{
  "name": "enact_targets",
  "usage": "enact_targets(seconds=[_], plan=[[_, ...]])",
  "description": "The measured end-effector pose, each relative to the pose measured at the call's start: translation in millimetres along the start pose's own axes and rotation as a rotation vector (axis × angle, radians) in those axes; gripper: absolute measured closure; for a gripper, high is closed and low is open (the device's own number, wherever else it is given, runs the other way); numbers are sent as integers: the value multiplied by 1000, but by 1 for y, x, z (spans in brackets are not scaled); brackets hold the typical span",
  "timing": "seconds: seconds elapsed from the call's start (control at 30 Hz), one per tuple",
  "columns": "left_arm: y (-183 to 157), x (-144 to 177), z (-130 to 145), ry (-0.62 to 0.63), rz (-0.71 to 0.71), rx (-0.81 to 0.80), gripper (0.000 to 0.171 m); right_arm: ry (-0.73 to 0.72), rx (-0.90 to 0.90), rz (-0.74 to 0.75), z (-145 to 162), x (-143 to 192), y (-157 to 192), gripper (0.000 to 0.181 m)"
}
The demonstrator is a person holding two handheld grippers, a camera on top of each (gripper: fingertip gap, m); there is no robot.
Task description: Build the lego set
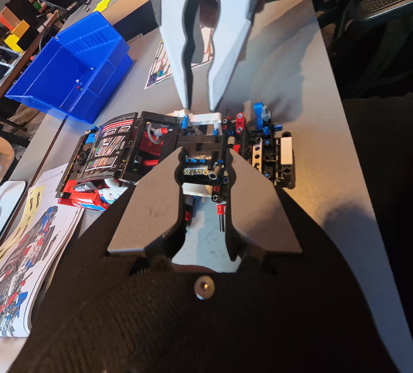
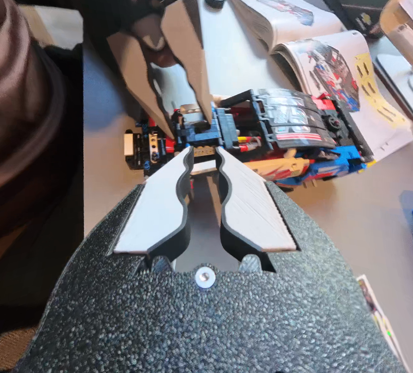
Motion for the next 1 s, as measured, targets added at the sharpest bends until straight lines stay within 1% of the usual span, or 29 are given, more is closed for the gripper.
enact_targets(seconds=[0.1, 0.13, 0.27, 0.33, 0.5, 0.63, 0.7, 0.77, 0.83, 1.0], plan=[[0, 0, 0, -4, 1, 4, 139, -27, -92, 47, 7, 7, -12, 164], [0, 0, 1, -6, 1, 7, 138, -22, -108, 54, 10, 6, -14, 168], [1, -1, 2, -14, 6, 27, 138, -2, -118, 45, 13, 0, -16, 175], [1, -1, 3, -18, 4, 29, 138, -3, -139, 28, 11, -2, -16, 173], [1, -1, 3, -19, 0, 26, 138, -45, -291, -6, 8, 0, -17, 172], [1, -1, 3, -36, -7, 9, 137, -8, -343, 42, 8, -1, -17, 173], [0, -1, 4, -44, -15, -1, 138, -19, -395, 43, 7, -1, -18, 173], [0, -1, 4, -43, -18, 0, 138, -43, -449, 36, 6, -1, -18, 167], [1, -1, 4, -43, -17, 4, 138, -66, -493, 23, 4, -2, -17, 166], [1, -2, 4, -44, -15, 11, 138, -65, -533, 53, 3, -3, -14, 166]])
Point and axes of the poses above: each gripper's, where its closed fingertips meet, x back along the fingers, z out of its underside, y = z × x across the jaws, the point moved 10 cm from there along x, back along the fingers, and after that the axes turned 15 degrees about -z, right-handed, at the moved point
